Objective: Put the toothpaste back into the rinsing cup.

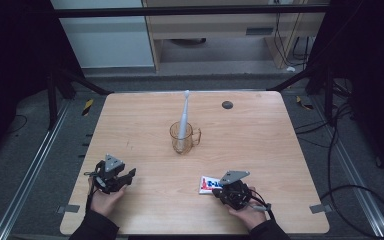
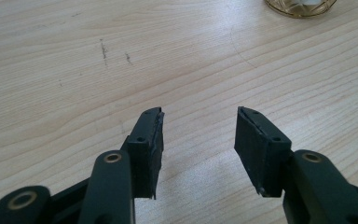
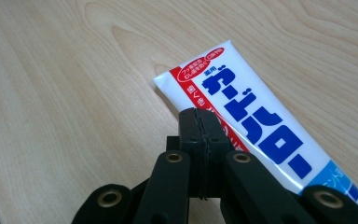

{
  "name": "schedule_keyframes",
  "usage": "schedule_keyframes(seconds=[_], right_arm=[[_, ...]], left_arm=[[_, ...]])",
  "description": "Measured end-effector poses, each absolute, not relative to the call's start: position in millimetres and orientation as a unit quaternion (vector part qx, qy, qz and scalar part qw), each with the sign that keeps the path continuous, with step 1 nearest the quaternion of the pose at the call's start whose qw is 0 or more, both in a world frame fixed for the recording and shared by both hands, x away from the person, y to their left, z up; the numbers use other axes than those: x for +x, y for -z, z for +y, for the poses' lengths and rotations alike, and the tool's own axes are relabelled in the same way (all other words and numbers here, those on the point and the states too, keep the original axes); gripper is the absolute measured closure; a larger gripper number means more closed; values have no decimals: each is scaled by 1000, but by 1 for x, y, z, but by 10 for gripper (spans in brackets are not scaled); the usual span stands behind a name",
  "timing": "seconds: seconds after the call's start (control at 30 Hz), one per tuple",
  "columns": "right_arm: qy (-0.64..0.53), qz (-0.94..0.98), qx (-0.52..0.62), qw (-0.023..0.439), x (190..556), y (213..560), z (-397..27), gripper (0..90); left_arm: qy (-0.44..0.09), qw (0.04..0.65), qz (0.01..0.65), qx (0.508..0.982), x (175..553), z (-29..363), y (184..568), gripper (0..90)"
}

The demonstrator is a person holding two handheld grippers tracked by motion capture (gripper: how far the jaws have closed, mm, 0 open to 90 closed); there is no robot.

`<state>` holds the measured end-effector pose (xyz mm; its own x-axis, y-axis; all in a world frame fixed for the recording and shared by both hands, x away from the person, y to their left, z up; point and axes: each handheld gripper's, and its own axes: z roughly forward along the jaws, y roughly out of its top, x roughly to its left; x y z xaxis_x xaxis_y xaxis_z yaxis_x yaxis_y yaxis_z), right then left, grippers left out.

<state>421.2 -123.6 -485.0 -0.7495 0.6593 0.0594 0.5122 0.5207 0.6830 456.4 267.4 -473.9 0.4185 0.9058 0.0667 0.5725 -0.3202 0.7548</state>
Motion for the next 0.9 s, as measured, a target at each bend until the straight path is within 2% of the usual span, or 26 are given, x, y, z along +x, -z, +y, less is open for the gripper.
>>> schedule_keyframes(seconds=[0.23,0.43,0.63,0.9], right_arm=[[-361,859,348,106,424,482,-125,900],[-392,819,389,156,429,464,-156,900],[-369,799,432,196,439,465,-189,900],[-338,810,439,192,442,472,-205,900]], left_arm=[[-247,333,477,775,457,267,474,517],[-246,334,479,774,457,268,474,518],[-247,332,479,774,457,267,473,515],[-246,332,480,774,457,268,473,509]])
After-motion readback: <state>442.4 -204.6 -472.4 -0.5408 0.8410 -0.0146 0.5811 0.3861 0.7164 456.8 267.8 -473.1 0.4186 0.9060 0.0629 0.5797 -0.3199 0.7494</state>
